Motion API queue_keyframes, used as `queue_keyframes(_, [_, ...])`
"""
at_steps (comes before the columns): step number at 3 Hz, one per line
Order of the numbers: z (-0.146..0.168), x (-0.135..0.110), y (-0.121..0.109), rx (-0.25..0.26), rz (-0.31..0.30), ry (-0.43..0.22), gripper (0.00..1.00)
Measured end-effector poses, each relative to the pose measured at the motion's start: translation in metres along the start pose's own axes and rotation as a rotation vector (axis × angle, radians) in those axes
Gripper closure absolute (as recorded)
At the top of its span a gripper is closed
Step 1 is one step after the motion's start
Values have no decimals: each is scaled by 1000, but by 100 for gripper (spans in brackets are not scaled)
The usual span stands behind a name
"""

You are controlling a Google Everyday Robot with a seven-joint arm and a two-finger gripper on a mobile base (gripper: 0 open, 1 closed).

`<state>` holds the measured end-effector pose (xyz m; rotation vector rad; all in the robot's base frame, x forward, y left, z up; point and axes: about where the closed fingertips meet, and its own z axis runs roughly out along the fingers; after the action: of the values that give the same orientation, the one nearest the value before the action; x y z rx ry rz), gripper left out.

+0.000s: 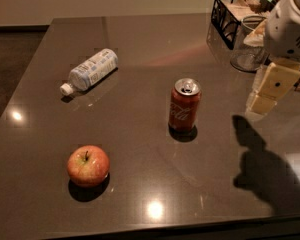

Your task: Move blue plastic bottle near coke can

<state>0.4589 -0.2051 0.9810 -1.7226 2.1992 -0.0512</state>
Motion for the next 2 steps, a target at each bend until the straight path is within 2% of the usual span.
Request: queue_keyframes(2, [27,-54,-52,-63,15,-78,0])
